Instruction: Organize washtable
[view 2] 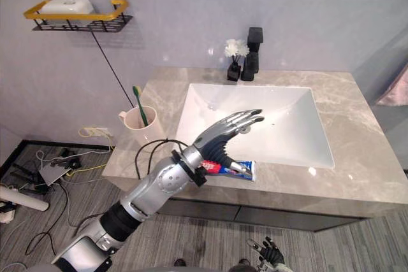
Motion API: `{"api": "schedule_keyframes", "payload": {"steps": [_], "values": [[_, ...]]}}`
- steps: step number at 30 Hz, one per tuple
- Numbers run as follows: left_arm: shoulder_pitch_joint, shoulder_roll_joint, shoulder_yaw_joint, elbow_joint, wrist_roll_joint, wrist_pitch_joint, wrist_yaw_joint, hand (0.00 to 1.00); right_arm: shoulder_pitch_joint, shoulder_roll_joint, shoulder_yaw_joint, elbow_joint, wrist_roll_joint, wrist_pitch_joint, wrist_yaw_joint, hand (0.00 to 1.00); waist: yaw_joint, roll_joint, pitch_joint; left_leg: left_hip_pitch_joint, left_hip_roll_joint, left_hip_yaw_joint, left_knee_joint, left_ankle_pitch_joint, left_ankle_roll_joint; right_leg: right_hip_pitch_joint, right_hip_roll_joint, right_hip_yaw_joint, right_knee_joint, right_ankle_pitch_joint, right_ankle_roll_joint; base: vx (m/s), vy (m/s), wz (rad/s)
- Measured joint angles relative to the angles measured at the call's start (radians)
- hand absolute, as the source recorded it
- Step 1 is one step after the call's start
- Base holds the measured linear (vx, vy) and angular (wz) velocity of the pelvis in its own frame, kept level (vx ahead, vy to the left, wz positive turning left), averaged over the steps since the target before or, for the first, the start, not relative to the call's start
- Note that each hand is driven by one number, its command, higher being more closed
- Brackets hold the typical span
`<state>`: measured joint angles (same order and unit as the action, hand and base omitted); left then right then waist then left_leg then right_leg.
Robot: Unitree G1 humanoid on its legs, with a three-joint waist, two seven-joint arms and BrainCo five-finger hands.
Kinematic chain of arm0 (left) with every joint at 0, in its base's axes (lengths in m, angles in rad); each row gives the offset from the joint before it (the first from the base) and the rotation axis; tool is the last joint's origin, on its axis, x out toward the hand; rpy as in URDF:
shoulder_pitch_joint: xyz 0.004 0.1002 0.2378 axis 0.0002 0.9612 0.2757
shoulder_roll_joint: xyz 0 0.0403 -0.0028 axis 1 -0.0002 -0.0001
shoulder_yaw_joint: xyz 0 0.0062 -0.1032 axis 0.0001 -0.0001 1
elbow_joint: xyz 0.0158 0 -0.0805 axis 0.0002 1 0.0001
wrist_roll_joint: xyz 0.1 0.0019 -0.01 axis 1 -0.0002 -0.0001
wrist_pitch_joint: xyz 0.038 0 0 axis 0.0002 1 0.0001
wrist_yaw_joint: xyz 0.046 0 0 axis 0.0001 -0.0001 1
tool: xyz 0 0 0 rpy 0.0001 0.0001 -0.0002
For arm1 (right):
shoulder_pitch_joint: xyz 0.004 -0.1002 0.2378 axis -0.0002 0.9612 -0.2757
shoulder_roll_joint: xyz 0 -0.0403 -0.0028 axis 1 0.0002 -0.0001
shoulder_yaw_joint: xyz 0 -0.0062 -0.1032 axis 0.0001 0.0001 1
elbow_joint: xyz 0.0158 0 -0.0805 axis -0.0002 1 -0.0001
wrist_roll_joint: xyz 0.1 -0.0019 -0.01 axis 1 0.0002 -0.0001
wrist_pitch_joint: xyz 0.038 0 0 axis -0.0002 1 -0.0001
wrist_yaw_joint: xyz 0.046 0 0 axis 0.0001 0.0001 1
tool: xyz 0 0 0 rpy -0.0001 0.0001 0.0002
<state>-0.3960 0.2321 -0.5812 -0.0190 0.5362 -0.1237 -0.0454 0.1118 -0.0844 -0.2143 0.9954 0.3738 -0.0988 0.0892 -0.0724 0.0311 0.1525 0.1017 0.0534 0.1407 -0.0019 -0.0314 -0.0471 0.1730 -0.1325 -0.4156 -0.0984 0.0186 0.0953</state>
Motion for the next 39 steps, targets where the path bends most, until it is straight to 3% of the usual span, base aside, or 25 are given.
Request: {"api": "schedule_keyframes", "payload": {"steps": [11,27,39], "values": [[0.144,0.073,0.093,-0.009,0.064,0.005,-0.018,0.0,-0.01,-0.001,-0.004,-0.002,-0.001,0.0,-0.003,0.0,0.002,0.002,0.027,0.012,0.0,-0.002,0.0,-0.002,-0.003,0.013,-0.005,-0.007,-0.004,0.0,0.0,0.0,0.003,0.01],[0.242,0.155,0.115,-0.119,0.067,-0.018,-0.042,0.0,-0.014,-0.004,-0.001,-0.002,-0.011,0.0,-0.002,0.0,0.004,0.014,0.033,0.014,0.0,-0.002,0.0,-0.002,-0.003,0.015,-0.002,-0.005,-0.004,0.0,0.0,0.0,0.0,0.0],[0.263,0.175,0.114,-0.133,0.086,-0.022,-0.044,0.0,-0.016,-0.01,0.026,-0.002,-0.011,0.0,-0.001,0.0,0.004,0.018,0.034,0.014,0.001,-0.002,0.0,-0.002,-0.003,0.015,0.002,-0.004,-0.005,0.001,0.0,0.0,0.0,0.0]]}}
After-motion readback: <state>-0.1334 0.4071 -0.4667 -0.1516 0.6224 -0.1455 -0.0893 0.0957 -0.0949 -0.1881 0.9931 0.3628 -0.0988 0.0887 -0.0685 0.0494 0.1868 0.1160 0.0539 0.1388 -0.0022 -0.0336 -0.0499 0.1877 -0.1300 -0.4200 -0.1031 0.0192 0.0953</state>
